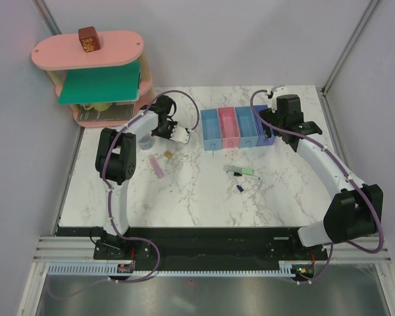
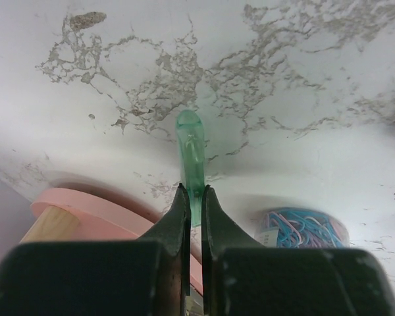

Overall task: Sort the stationery into containers
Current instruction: Pick up the stationery from the center of the board.

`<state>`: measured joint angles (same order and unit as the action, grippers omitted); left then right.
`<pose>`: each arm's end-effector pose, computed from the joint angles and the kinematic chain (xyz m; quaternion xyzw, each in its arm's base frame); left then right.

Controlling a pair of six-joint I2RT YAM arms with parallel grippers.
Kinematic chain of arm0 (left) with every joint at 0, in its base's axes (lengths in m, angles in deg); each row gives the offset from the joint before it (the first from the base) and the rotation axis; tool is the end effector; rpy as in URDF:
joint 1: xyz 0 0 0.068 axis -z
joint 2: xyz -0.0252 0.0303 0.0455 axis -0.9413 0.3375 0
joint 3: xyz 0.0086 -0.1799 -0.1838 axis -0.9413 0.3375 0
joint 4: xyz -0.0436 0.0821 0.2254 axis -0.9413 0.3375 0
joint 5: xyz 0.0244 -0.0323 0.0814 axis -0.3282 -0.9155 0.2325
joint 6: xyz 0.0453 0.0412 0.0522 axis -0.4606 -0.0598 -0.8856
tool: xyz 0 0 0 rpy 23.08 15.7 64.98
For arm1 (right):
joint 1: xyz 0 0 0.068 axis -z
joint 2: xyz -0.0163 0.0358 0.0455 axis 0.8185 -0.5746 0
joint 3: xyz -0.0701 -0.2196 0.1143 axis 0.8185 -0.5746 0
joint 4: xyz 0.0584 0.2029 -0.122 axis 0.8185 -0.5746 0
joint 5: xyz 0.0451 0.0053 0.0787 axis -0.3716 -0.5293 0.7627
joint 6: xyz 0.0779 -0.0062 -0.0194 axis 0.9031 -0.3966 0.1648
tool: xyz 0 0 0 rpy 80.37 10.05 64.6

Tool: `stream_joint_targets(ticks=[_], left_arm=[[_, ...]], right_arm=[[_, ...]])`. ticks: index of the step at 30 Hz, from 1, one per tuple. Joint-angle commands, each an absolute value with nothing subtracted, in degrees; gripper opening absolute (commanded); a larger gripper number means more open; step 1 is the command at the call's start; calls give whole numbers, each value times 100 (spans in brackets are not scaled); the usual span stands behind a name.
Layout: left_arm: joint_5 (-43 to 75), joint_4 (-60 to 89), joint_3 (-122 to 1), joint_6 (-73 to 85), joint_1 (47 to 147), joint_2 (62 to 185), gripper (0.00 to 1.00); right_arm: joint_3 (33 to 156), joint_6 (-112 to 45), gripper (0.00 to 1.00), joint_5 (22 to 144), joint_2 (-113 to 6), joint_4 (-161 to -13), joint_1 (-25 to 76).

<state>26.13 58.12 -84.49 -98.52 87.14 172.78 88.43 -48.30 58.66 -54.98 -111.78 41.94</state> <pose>0.4204 -0.1252 0.1262 0.8039 0.5683 0.1193 0.1287 0.3279 0.0553 0.2808 -0.0987 0.8863 -0.1100 0.4389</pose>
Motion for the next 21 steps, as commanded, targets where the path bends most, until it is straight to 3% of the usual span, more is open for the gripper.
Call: stream_joint_targets(ticks=[1, 11, 21], left_arm=[[1819, 6782, -8261, -9437, 8759, 17361, 2], [1581, 6905, -8216, -8884, 8759, 17229, 2], [210, 6975, -9272, -7153, 8715, 16676, 2]], right_arm=[[9074, -5215, 90, 6636, -5297, -11428, 4166], [9092, -5488, 91, 6575, -5271, -11604, 3999], [8855, -5391, 92, 6171, -5235, -11542, 3999]])
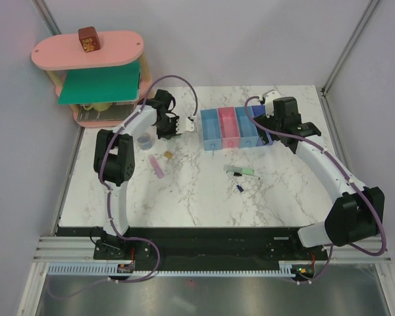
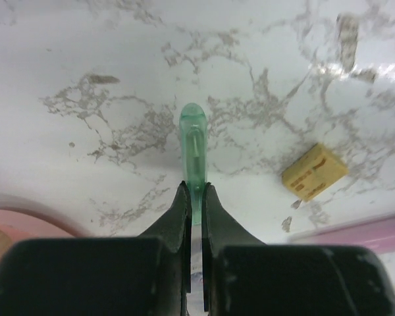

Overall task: Sort the stationery into containers
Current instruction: Pick up the stationery from the center of the board, then place the stationery in the storage box.

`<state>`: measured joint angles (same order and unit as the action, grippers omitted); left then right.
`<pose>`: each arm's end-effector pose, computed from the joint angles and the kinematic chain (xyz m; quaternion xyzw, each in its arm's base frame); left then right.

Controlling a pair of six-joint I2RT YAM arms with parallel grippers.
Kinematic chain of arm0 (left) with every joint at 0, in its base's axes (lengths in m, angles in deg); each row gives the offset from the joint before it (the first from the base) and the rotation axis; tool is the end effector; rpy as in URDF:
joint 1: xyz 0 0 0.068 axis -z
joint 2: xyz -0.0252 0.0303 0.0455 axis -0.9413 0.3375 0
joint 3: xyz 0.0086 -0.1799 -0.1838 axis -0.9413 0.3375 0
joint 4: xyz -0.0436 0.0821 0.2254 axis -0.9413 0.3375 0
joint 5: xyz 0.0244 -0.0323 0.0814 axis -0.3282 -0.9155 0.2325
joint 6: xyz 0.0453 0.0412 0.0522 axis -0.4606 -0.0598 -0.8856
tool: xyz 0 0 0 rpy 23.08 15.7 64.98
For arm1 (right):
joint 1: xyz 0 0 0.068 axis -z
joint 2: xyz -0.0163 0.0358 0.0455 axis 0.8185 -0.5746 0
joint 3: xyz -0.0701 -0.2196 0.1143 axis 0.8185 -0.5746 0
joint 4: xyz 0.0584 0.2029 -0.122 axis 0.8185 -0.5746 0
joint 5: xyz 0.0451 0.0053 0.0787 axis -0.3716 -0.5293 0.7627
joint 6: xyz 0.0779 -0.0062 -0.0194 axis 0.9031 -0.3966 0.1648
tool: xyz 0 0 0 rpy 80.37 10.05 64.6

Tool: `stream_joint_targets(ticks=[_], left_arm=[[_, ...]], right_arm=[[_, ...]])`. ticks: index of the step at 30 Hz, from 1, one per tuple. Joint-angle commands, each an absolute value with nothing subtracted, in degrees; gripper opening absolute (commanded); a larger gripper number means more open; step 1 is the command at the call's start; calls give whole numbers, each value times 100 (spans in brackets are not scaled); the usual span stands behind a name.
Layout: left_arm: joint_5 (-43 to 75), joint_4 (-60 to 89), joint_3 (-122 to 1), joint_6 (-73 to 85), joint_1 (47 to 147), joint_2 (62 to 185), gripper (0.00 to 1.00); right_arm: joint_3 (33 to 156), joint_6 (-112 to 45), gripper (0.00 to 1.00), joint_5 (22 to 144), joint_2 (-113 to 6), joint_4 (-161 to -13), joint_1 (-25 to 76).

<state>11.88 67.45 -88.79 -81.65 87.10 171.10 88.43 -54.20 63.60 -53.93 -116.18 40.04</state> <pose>0.4061 -0.1385 0.1531 0.7236 0.6661 -0.0222 0.1796 0.3158 0.0695 0.2772 -0.1837 0.8888 -0.0883 0.4104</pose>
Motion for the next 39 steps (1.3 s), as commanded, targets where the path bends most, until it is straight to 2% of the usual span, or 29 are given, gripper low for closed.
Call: stream_joint_targets(ticks=[1, 11, 18, 23, 30, 39], left_arm=[[96, 6975, -9298, -6943, 8724, 16606, 2], [-1213, 6897, -10422, -5720, 8803, 16737, 2], [-1654, 5702, -10388, -4385, 8943, 16850, 2], [-1900, 5332, -10738, -4005, 9137, 17228, 2], [-1804, 4972, -11030, -3645, 9506, 17712, 2], [-1347, 4831, -10731, -3662, 9577, 17906, 2]], right_arm=[[8846, -5365, 92, 6171, -5235, -11533, 3999], [8819, -5356, 93, 5986, -5191, -11516, 3999], [8898, -5338, 93, 5968, -5270, -11507, 3999], [8898, -5347, 93, 5916, -5271, -11507, 4008], [8872, -5382, 93, 5881, -5244, -11507, 3999], [8784, -5417, 93, 5889, -5130, -11516, 3999]])
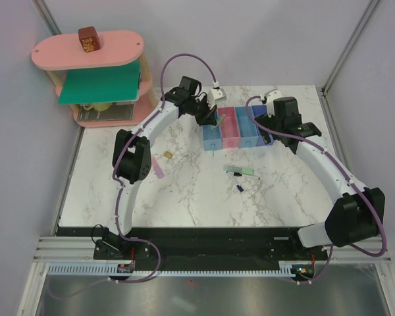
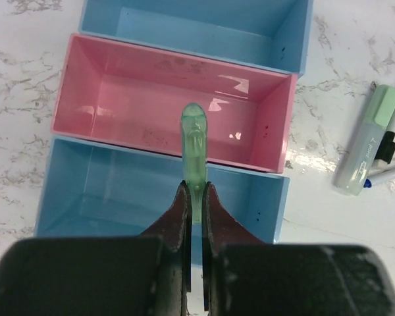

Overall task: Sort the stationery into containers
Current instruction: Place the stationery in the storage box.

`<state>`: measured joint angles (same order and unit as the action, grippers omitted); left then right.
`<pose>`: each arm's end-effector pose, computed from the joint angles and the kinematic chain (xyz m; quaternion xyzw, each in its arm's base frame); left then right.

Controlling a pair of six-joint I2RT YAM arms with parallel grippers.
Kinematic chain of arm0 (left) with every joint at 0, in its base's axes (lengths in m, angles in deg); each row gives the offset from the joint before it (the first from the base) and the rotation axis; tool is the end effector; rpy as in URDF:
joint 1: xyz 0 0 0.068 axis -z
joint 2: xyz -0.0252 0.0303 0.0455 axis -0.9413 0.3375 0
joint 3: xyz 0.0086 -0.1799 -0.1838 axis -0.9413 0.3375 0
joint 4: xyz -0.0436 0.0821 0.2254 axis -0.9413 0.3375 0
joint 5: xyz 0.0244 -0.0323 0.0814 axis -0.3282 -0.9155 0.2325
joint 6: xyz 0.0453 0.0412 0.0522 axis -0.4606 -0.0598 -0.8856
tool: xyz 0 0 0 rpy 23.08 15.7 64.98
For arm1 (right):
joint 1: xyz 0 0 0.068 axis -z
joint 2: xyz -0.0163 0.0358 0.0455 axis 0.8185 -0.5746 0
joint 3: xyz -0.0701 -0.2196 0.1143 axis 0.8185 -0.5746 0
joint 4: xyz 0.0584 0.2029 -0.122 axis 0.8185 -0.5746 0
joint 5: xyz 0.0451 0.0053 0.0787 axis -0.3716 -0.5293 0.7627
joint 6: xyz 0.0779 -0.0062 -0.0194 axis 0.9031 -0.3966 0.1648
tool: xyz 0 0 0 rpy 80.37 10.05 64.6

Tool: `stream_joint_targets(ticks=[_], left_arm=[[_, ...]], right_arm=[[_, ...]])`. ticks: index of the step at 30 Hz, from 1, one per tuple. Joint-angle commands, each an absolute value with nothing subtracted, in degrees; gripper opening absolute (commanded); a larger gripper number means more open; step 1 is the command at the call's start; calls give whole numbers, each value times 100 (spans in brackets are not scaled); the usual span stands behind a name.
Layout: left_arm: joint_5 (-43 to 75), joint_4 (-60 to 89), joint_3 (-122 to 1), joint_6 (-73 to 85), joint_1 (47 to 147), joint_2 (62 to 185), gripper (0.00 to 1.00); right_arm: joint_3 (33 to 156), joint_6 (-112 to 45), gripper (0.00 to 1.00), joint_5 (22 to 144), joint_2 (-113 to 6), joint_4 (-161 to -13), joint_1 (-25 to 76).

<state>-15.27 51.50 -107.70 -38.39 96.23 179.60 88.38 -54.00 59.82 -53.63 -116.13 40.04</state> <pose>0.4356 -0.2614 0.2160 0.5378 0.7010 -0.2945 0.3641 0.3154 0.0647 0.2793 -0.1677 0.8881 -0.1173 0.4117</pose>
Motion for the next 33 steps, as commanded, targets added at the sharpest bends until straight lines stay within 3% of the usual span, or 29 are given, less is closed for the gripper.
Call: stream_joint_targets(ticks=[1, 7, 16, 33], left_arm=[[-1259, 4805, -10652, -3662, 9577, 17906, 2], [-943, 4787, -10432, -3750, 9577, 17906, 20], [-662, 4726, -10046, -3926, 9585, 17713, 37], [735, 4260, -9632, -4594, 9559, 17563, 38]], right_arm=[[8775, -5426, 93, 5889, -5130, -11498, 3999], [8574, -5488, 94, 5775, -5191, -11314, 4016], [8626, -5453, 95, 5757, -5393, -11164, 4078], [8538, -5374, 95, 5801, -5288, -11164, 4087]])
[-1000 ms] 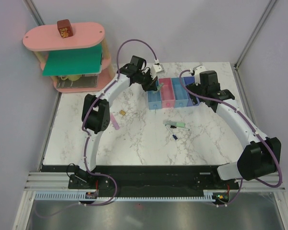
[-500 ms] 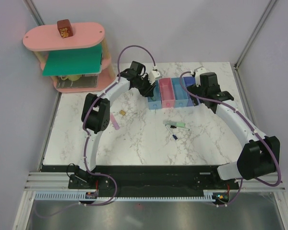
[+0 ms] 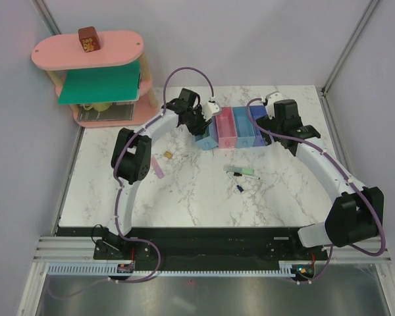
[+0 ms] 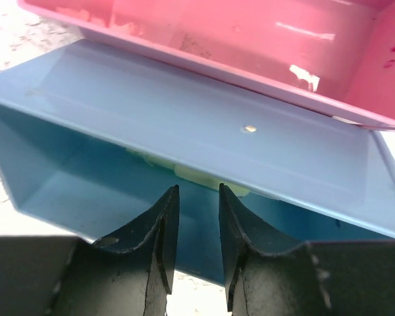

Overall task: Sort the stationery into containers
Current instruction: Place the stationery in the storage box.

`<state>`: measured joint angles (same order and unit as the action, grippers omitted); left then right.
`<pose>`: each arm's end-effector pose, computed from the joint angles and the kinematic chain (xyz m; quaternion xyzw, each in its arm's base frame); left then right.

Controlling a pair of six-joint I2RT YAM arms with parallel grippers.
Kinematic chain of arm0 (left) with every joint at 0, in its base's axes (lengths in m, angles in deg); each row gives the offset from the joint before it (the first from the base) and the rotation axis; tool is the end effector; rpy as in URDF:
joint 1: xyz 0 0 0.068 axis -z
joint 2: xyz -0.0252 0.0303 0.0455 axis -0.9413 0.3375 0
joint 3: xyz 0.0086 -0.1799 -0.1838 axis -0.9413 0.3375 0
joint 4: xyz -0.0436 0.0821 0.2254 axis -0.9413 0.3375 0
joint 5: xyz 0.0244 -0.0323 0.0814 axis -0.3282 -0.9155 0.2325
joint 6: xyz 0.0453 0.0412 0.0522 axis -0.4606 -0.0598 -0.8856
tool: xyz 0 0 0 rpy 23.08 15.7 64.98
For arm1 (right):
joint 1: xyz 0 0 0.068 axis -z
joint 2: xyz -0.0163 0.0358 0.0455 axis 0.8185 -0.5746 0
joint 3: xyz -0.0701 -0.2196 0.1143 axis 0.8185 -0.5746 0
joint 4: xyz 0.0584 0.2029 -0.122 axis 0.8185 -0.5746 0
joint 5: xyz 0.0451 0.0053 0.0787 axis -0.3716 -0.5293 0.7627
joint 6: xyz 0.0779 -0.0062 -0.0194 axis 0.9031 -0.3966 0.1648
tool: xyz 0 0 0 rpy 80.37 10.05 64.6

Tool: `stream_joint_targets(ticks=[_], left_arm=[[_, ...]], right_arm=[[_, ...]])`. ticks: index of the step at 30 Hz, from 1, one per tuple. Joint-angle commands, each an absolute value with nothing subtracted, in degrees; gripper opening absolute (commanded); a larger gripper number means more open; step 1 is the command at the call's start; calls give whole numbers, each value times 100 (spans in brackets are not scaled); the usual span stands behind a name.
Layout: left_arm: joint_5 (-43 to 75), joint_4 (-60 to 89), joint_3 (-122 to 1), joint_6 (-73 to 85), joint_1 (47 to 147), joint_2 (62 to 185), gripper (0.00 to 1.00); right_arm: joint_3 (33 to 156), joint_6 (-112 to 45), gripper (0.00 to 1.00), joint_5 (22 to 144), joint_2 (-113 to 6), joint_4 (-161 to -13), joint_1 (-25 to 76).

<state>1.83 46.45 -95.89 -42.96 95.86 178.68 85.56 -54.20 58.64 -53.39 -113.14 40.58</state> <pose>0.4372 -0.2389 0.1574 0.5385 0.7597 -0.1524 0.3311 0.3160 0.0603 0.2696 -0.1598 0.8870 -0.1290 0.4136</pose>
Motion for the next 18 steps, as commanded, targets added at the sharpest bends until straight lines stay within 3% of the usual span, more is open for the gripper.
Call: stream_joint_targets(ticks=[1, 18], left_arm=[[806, 4242, -9658, -4690, 9550, 17572, 38], [1607, 4268, -9747, -5631, 9524, 17467, 37]], right_arm=[[8555, -5356, 95, 5819, -5297, -11164, 4078], [8573, -5347, 95, 5872, -5367, -11164, 4087]])
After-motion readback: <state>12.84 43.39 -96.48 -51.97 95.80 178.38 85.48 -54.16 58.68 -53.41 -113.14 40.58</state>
